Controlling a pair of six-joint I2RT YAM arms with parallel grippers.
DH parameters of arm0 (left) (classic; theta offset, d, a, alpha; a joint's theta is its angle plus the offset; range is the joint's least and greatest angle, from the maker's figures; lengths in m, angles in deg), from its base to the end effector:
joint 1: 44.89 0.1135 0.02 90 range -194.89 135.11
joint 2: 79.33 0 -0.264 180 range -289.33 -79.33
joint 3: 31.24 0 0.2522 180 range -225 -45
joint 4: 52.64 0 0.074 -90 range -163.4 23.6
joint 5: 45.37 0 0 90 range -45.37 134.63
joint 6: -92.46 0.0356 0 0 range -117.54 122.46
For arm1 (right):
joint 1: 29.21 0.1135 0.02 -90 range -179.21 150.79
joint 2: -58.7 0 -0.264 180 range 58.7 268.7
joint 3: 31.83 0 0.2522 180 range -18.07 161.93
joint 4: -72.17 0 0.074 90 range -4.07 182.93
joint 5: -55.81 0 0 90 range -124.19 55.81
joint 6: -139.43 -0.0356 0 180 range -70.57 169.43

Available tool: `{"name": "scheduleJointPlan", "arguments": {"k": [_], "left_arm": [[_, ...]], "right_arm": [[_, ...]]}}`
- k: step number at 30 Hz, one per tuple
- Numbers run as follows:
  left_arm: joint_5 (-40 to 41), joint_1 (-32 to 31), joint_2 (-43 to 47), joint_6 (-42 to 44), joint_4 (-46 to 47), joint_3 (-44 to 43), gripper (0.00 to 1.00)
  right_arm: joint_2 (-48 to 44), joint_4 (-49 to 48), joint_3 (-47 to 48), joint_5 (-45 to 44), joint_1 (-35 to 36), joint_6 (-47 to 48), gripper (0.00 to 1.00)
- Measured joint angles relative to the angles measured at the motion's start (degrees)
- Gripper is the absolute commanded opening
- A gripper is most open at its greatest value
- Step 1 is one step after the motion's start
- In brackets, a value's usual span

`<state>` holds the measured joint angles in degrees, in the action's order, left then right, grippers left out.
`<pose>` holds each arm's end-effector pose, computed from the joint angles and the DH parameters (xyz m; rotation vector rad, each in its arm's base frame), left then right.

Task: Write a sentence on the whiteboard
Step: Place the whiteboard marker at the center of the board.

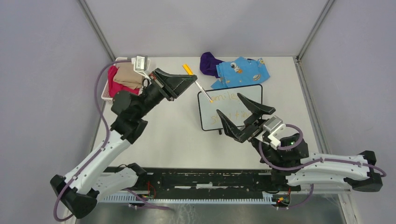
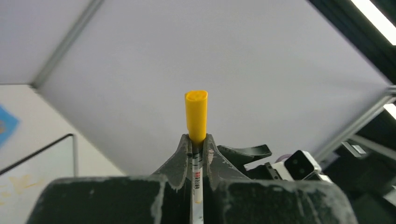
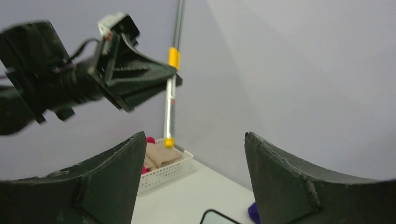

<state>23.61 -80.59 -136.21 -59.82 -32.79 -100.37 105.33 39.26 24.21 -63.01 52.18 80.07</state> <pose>0.1656 -0.1347 0.4451 0.1112 1.2100 -1.7117 0.0417 0.1609 0.4175 -0.4167 0.8605 0.6097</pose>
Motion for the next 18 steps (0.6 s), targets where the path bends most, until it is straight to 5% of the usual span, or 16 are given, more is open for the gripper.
{"name": "scheduleJointPlan", "arguments": {"k": [8,18], "left_arm": [[15.6,0.1,9.1,24.5,-39.1,-9.8,0.02],[30.1,0.1,8.3,34.9,-66.7,-11.6,0.02]], "right_arm": [[-14.3,13.1,-10.3,-12.4,0.0,-4.9,0.84],[-13.3,28.7,-10.6,-27.8,0.0,-12.9,0.91]]}}
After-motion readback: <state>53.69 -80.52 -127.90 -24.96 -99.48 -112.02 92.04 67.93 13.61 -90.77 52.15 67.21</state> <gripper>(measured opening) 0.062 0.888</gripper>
